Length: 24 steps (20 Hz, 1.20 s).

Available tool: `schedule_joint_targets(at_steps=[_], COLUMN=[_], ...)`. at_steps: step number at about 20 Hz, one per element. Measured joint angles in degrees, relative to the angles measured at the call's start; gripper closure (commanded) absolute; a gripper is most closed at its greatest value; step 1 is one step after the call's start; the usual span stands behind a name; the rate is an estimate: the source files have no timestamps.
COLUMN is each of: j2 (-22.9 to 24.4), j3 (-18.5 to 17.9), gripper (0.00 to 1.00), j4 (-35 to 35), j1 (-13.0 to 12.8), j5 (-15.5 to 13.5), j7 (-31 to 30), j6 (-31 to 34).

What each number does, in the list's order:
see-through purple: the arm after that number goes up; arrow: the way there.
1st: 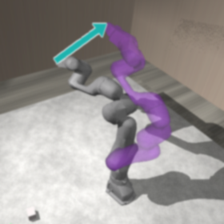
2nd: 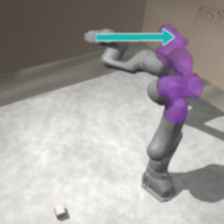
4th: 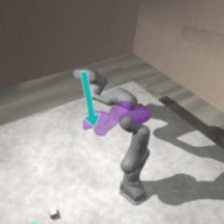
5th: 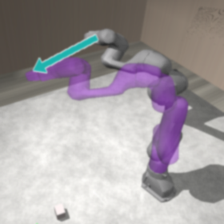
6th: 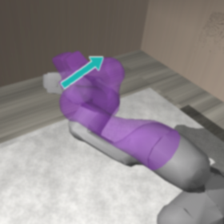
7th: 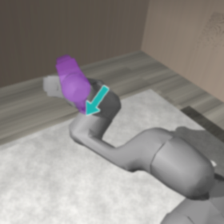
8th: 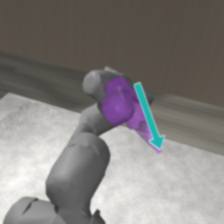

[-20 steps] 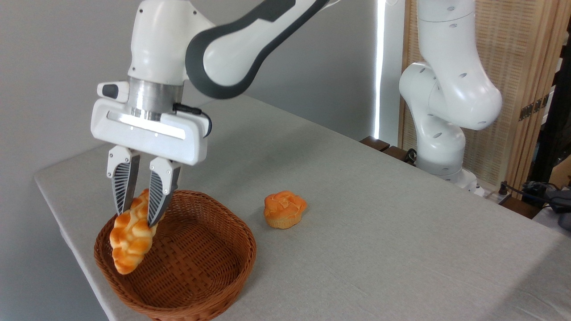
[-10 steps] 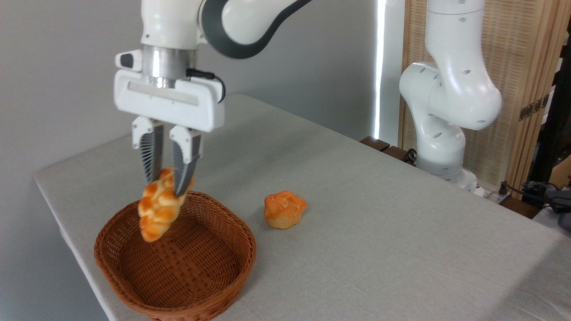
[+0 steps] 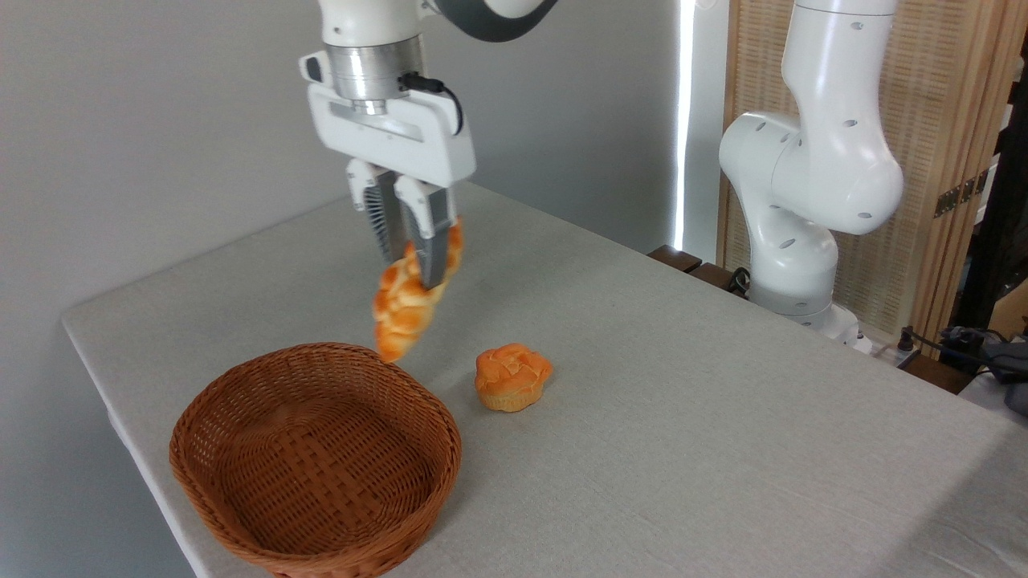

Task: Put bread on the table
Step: 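Lift the braided roll out of the basket toward the orange bun, then lower the roll onto the table beside the orange bun and release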

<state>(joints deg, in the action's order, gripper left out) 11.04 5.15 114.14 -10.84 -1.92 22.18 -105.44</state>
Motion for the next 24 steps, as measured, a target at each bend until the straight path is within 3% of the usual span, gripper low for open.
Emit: schedule_joint_targets(at_steps=[3, 4, 8, 11, 14, 24], j2=[1.4, 1.5, 1.0, 0.6, 0.1, -1.1], j3=[0.1, 0.2, 0.4, 0.4, 0.3, 0.3], gripper=[0.43, 0.29, 0.23, 0.01, 0.0, 0.0], j4=[2.9, 3.8, 5.8, 5.9, 5.9, 5.9], j1=[-1.7, -2.6, -5.0, -5.1, -5.0, -5.0], j5=[-0.8, -0.8, -0.9, -0.9, -0.9, -0.9], j7=[2.3, 2.3, 2.3, 2.3, 2.3, 2.4], j6=[2.5, 2.5, 2.3, -0.7, -3.8, -3.9])
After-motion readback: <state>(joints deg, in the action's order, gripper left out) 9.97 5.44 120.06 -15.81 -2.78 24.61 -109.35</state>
